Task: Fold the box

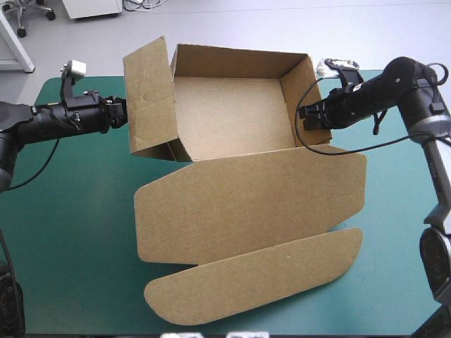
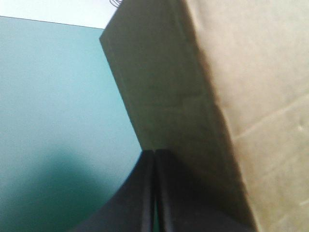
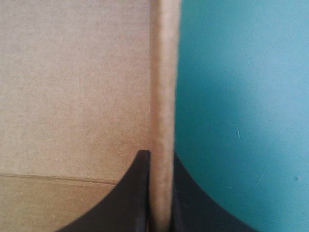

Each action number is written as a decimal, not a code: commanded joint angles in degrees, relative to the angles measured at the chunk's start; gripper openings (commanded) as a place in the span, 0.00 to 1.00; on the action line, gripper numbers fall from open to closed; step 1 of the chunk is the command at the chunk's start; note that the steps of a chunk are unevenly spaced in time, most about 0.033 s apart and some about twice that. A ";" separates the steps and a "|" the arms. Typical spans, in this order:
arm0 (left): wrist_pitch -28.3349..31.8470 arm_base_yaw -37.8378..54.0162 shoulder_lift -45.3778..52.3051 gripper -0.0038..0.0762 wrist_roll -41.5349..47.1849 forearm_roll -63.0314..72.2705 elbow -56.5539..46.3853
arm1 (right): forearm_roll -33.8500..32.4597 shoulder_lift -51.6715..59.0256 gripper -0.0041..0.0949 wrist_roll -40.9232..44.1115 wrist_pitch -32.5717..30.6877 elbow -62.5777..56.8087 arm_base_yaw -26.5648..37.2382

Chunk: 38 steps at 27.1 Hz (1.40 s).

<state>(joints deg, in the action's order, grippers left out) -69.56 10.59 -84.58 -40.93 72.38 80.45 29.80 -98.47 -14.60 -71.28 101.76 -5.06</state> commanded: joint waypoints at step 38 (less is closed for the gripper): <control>-2.32 -6.77 3.72 0.46 1.49 6.49 3.60 | 2.53 2.53 0.03 1.15 0.07 1.68 -0.20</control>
<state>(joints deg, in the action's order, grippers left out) -69.82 4.89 -82.89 -40.22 75.78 82.10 29.04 -98.47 -14.22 -71.33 101.76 -5.06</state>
